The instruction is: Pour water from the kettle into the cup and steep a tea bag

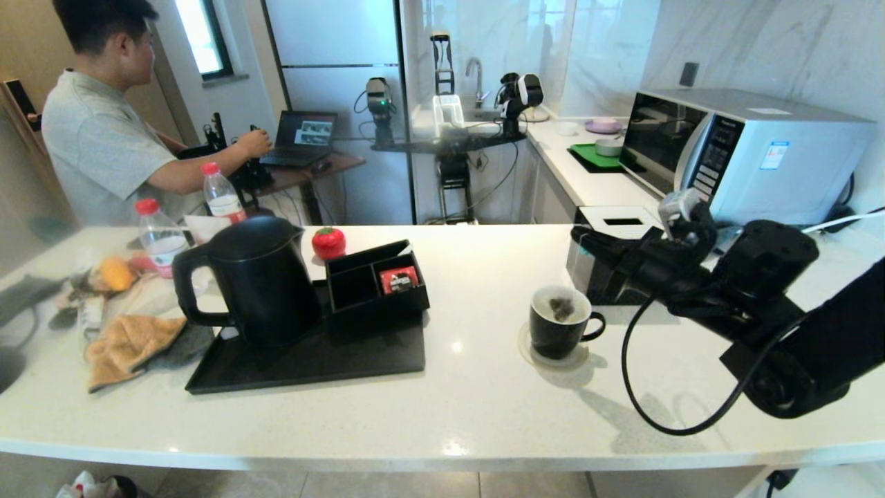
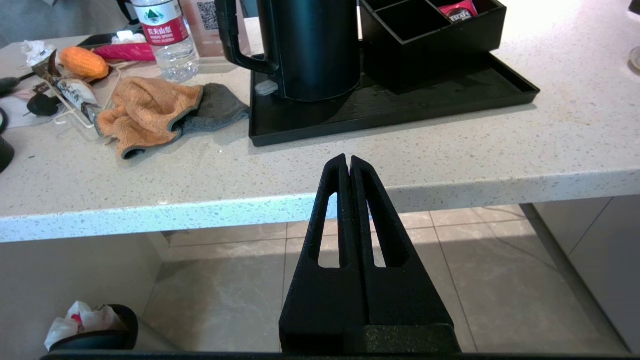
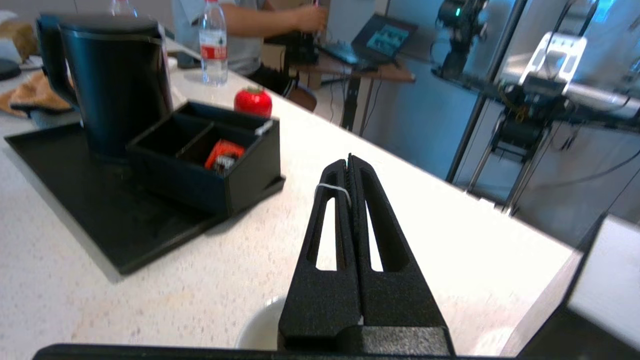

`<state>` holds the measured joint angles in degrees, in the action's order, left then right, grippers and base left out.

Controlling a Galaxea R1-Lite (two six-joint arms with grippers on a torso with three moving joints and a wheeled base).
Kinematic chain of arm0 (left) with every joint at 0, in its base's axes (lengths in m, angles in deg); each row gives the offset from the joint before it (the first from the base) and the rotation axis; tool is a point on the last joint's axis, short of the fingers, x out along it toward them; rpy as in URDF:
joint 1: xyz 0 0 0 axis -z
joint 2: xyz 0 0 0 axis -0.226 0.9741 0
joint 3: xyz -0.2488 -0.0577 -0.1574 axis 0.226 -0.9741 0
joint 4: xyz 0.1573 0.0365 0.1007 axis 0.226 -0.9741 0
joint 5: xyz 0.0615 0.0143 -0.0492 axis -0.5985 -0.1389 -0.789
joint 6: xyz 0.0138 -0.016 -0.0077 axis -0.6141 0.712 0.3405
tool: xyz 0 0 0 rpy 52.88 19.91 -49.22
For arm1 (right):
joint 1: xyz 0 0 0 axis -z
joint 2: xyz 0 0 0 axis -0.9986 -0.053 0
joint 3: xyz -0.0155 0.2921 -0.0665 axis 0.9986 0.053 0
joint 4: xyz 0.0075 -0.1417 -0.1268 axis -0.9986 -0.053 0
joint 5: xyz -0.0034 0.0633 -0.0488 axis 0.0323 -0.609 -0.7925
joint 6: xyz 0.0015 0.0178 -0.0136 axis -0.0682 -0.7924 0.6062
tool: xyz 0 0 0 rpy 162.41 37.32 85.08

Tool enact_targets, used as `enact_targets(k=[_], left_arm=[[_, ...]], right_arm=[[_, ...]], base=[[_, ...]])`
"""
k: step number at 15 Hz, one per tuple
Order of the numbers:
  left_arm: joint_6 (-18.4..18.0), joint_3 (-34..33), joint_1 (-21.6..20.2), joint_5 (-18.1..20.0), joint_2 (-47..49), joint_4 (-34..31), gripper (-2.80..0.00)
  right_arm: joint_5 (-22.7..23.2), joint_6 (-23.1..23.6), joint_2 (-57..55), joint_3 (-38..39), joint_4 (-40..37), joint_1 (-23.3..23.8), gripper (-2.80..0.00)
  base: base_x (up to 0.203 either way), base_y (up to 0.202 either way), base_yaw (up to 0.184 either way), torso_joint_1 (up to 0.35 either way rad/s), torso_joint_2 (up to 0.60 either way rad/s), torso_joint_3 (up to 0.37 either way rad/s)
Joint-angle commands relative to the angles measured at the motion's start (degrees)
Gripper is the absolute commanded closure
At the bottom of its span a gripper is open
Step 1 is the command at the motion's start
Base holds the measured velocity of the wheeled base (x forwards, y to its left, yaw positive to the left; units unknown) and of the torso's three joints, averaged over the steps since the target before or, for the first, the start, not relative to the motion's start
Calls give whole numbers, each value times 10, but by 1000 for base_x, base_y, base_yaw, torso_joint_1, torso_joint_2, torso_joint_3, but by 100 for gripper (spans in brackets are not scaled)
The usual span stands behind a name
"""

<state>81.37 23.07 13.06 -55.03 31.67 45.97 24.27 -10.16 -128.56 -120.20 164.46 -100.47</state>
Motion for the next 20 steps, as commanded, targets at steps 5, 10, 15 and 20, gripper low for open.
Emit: enact_targets(k=[5, 10, 15, 20], left_arm=[[0, 0, 0, 0, 0, 0, 0], [0, 0, 0, 0, 0, 0, 0], [0, 0, 0, 0, 0, 0, 0], [0, 0, 0, 0, 0, 0, 0]], right_arm=[[4, 7, -67, 19, 25, -1, 0], [4, 8, -72, 22, 25, -1, 0], [3, 3, -52, -15, 25, 0, 0], [3, -7, -21, -40, 25, 1, 0]], base=[[0, 0, 0, 0, 0, 0], [0, 0, 0, 0, 0, 0], [0, 0, 0, 0, 0, 0], [0, 0, 0, 0, 0, 0]])
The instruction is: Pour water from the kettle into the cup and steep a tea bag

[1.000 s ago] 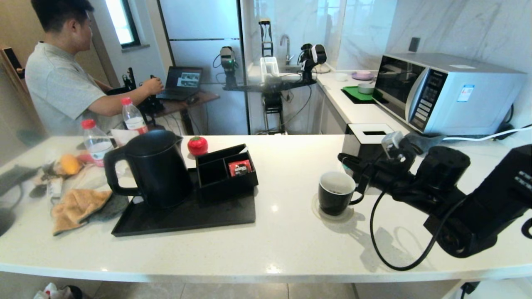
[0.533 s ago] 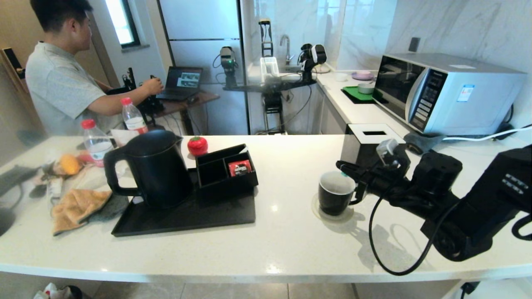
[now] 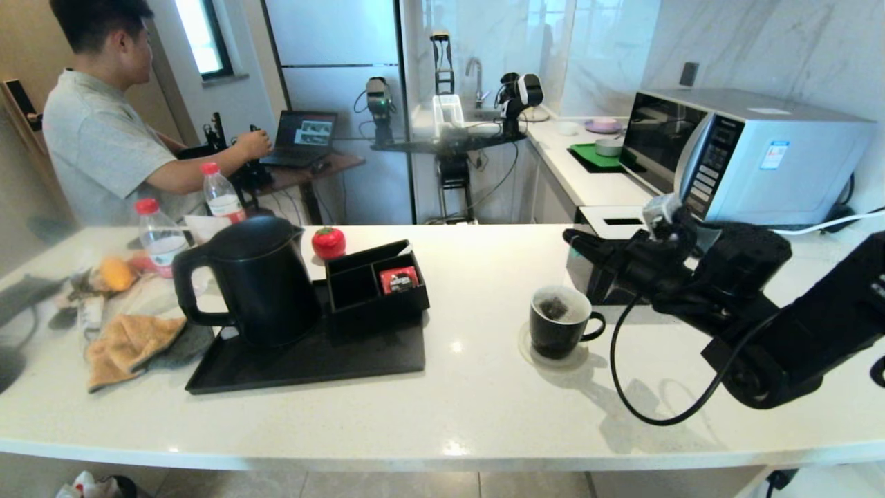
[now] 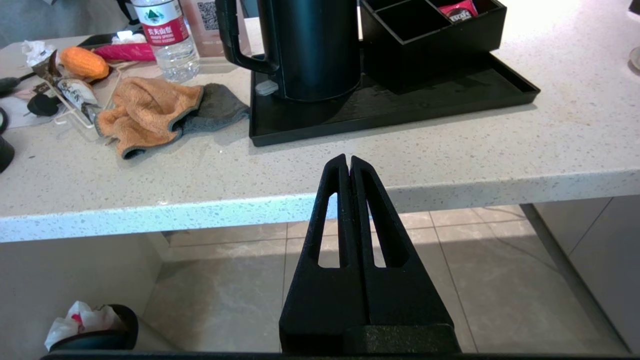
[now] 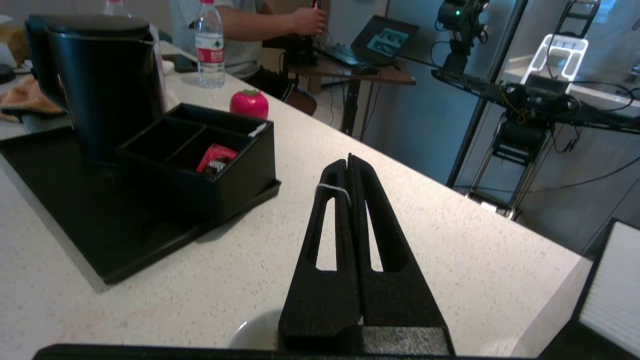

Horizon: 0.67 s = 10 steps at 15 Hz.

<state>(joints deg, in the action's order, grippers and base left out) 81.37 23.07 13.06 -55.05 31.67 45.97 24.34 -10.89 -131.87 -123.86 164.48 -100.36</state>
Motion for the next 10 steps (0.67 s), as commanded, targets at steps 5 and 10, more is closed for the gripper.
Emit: enact_targets(k=[5, 10], left_arm=[[0, 0, 0, 0, 0, 0, 0], [0, 0, 0, 0, 0, 0, 0]], right_arm=[[4, -5, 31, 3, 25, 19, 0], [5, -5, 48, 12, 25, 37, 0]], base=[[0, 0, 0, 0, 0, 0], [0, 0, 0, 0, 0, 0]])
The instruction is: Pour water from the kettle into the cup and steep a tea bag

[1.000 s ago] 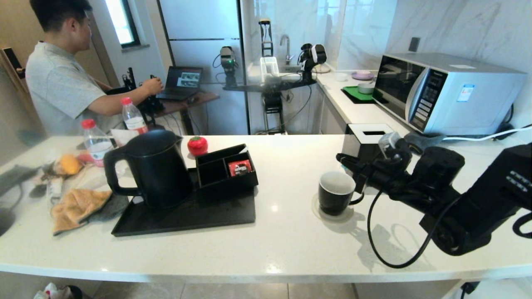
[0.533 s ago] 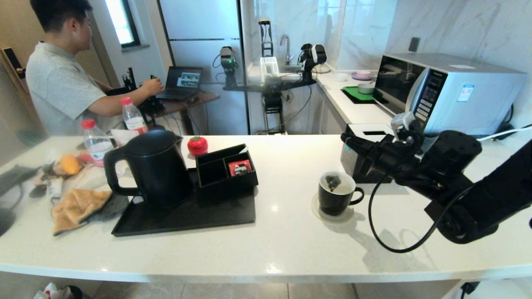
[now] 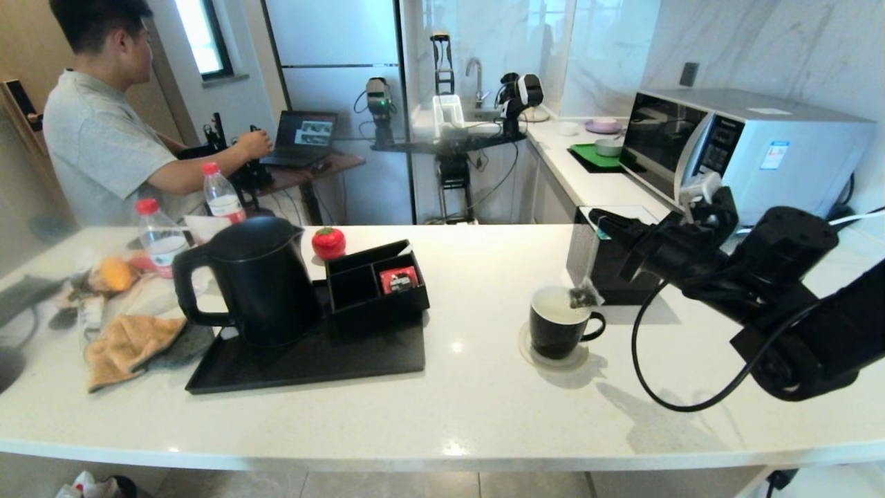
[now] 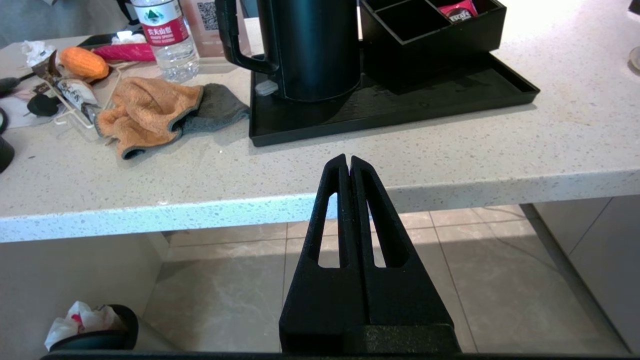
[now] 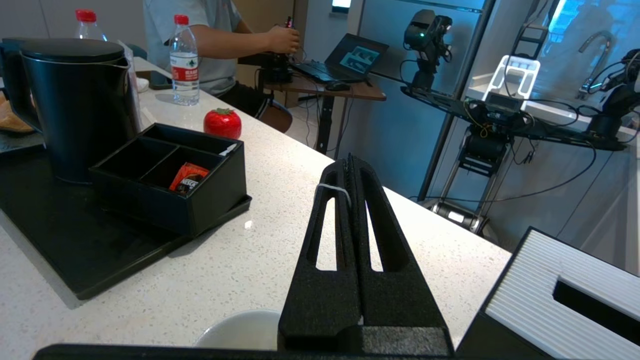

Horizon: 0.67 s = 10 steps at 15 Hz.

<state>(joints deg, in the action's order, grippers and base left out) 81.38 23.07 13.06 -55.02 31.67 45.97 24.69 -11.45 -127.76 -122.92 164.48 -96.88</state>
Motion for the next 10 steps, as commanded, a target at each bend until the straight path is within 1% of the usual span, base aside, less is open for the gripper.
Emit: enact_targets(k=[1, 5, 10], left_arm=[[0, 0, 0, 0, 0, 0, 0], [0, 0, 0, 0, 0, 0, 0], [0, 0, 0, 0, 0, 0, 0]], right_arm=[[2, 1, 11, 13, 25, 4, 0], [1, 3, 19, 33, 25, 13, 0], [1, 3, 20, 32, 25, 24, 0]], base=[[0, 0, 0, 0, 0, 0], [0, 0, 0, 0, 0, 0], [0, 0, 0, 0, 0, 0]])
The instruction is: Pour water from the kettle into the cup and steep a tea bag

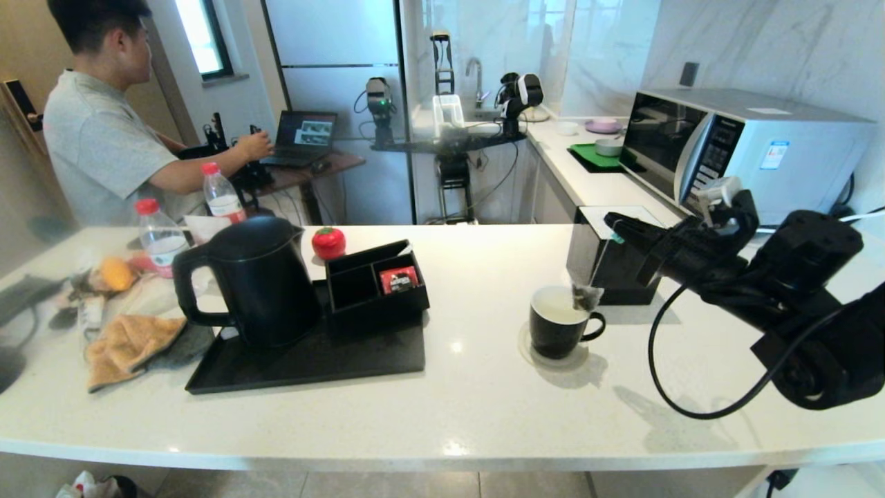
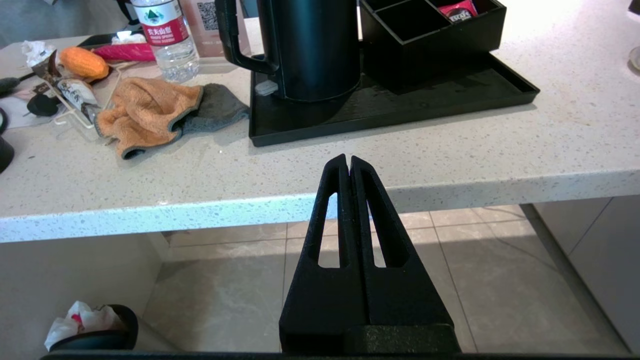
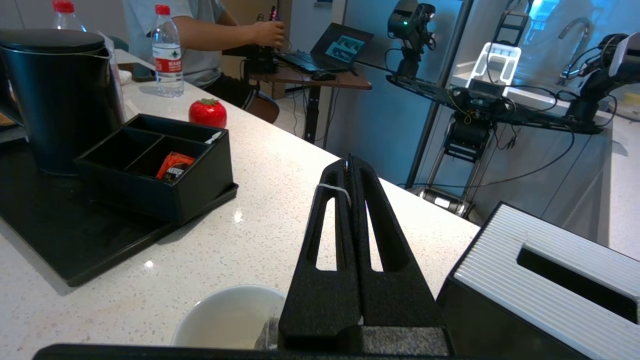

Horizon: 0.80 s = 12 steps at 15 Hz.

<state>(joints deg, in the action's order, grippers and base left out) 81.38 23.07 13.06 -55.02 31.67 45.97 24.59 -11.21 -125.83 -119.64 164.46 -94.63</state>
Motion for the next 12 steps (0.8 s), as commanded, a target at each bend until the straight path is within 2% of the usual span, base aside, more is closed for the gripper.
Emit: enact_targets(k=[1, 8, 12], left_arm=[[0, 0, 0, 0, 0, 0, 0], [0, 0, 0, 0, 0, 0, 0], [0, 0, 0, 0, 0, 0, 0]], right_arm=[[2, 0, 2, -1, 25, 3, 0], [2, -7, 10, -7, 25, 11, 0], [3, -22, 5, -44, 24, 13, 0]], base=[[0, 0, 0, 0, 0, 0], [0, 0, 0, 0, 0, 0], [0, 0, 0, 0, 0, 0]])
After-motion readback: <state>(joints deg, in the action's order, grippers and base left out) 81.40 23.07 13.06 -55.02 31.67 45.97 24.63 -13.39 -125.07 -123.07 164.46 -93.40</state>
